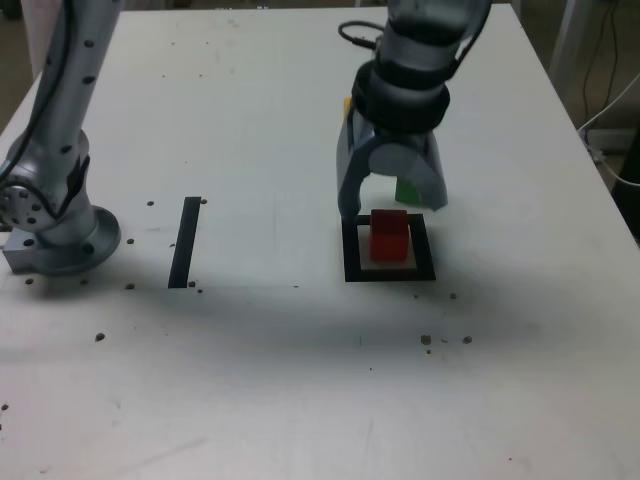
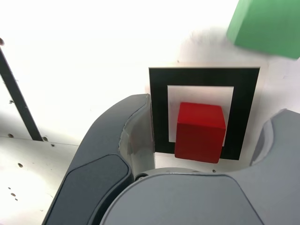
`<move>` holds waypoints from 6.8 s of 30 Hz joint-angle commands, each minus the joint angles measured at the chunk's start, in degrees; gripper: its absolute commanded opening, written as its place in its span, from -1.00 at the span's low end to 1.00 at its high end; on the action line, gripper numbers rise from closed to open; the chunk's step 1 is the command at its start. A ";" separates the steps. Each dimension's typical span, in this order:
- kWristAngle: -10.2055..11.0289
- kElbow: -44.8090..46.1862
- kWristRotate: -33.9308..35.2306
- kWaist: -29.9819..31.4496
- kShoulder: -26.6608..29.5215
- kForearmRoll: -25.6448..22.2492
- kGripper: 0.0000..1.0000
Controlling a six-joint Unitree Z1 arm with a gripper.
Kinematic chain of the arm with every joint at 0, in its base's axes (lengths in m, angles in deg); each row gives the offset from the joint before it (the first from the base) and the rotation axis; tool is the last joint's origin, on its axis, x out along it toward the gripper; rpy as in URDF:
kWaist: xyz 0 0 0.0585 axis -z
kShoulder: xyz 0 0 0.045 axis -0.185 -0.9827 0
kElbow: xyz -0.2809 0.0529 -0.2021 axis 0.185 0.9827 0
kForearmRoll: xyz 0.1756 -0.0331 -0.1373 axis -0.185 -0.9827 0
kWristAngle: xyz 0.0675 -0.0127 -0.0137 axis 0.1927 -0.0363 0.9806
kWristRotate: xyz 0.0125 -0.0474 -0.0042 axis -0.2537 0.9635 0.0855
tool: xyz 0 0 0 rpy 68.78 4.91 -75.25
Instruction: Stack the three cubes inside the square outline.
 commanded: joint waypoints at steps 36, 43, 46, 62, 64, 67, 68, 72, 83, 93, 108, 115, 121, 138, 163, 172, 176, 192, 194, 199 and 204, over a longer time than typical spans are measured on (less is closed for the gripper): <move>0.44 -6.61 -19.31 -28.48 -3.95 -2.79 0.98; -0.39 -10.68 -23.18 -32.01 -8.05 -4.04 0.97; -0.98 -12.65 -24.77 -33.10 -9.90 -4.86 0.94; -2.30 -17.61 -29.04 -34.78 -14.30 -7.37 -0.09; -2.32 -17.58 -29.22 -34.75 -14.39 -7.45 -0.25; -2.34 -17.50 -29.46 -34.68 -14.59 -7.48 -0.41; -2.34 -17.48 -29.51 -34.67 -14.65 -7.46 -0.43; -2.34 -17.39 -29.52 -34.57 -14.80 -7.48 -0.44; -2.47 -17.77 -29.52 -34.39 -14.31 -7.83 -0.44; -2.15 -15.31 -29.01 -32.32 -8.62 -8.95 -0.44; -6.78 -6.22 -20.68 -18.48 3.17 -9.13 -0.44; -8.32 -5.26 -15.49 -10.80 4.78 -9.21 -0.44; -8.77 -5.48 -10.79 -5.63 4.47 -9.13 -0.44; -9.05 -7.60 -3.65 -0.32 -0.64 -8.57 -0.44; -7.96 -9.63 -3.07 0.24 -4.06 -7.93 -0.44; -7.76 -9.64 -3.07 0.24 -4.27 -7.57 -0.44; -7.66 -9.49 -3.11 0.24 -4.32 -7.31 -0.32; -7.32 -8.65 -3.83 0.24 -4.14 -6.67 0.85; -7.11 -8.56 -3.85 0.23 -3.91 -6.69 0.86; -5.10 -8.05 -3.84 -0.40 -1.94 -6.80 0.95; -1.87 -7.22 -4.43 -3.03 0.91 -7.11 0.99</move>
